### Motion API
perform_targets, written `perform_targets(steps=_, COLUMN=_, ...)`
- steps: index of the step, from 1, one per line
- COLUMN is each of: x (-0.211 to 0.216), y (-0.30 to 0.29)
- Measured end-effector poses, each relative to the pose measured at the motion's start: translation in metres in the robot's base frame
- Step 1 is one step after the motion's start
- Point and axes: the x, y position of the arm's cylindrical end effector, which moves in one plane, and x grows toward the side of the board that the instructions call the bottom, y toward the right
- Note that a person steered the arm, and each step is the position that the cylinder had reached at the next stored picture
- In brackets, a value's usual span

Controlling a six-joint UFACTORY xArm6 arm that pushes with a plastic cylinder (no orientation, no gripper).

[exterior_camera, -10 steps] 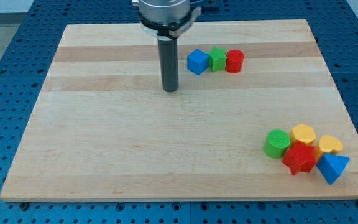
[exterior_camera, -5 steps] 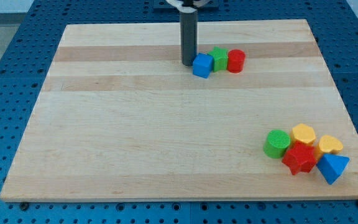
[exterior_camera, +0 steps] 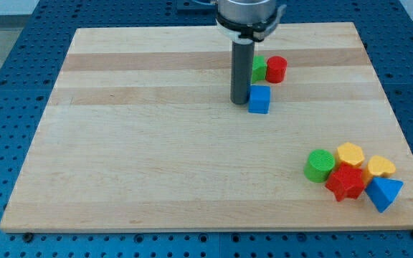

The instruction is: Move the blue cube to the right side of the board

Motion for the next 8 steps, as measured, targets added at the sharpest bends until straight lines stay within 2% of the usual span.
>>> perform_targets(steps=5, x=0.032, y=0.126)
perform_targets(steps=8, x=0.039, y=0.161)
